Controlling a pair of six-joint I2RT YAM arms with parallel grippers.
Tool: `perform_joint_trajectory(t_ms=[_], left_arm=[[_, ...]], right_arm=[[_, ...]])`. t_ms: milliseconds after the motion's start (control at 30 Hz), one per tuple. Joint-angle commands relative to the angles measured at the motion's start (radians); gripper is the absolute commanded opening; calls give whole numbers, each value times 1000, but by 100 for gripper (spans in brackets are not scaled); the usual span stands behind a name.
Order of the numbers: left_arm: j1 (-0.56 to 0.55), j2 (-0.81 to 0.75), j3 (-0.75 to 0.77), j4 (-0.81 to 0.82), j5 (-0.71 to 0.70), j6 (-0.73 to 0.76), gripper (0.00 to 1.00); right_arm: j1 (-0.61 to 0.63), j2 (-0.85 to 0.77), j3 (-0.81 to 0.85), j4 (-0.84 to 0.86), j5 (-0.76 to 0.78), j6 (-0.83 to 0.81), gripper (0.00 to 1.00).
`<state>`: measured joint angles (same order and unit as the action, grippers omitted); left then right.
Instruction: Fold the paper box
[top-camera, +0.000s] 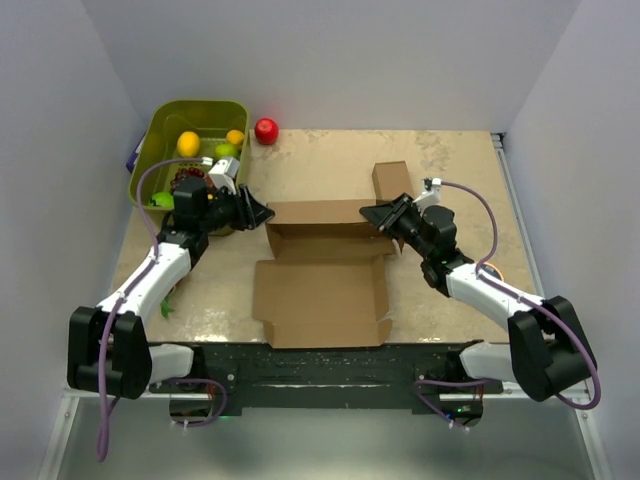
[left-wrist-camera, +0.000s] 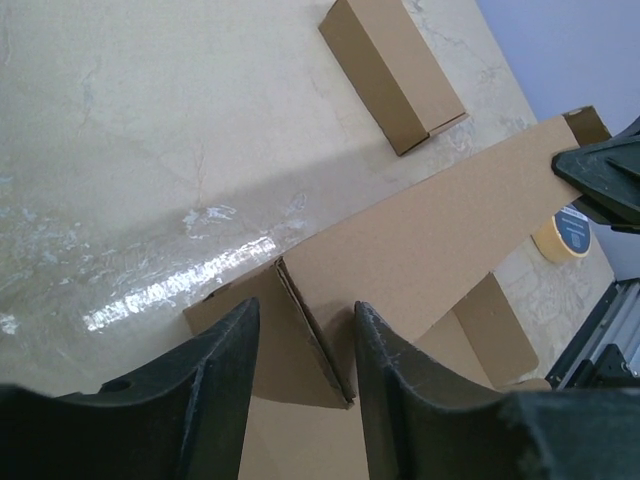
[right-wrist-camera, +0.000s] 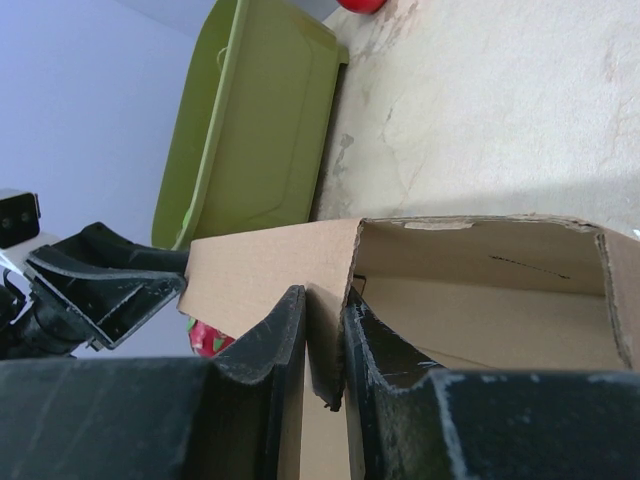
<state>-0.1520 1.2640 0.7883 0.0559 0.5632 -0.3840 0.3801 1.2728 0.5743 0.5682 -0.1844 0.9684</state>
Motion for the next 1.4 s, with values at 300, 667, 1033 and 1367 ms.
perform_joint_trajectory(t_ms=[300,667,1033,1367], left_arm=[[0,61,-31,-163,-62,46,31],[0,57,-21,-162,-80,43,31],[0,69,-17,-163,-85,43,31],[0,55,-21,-160,-94,46,31]], right_arm=[[-12,-13,50,-42,40,-79,15],[-10,-232,162,-470,91,-330,73],[91,-468,101,-795,167,-424,43],[342,-288,62,-846,293,-396,27]])
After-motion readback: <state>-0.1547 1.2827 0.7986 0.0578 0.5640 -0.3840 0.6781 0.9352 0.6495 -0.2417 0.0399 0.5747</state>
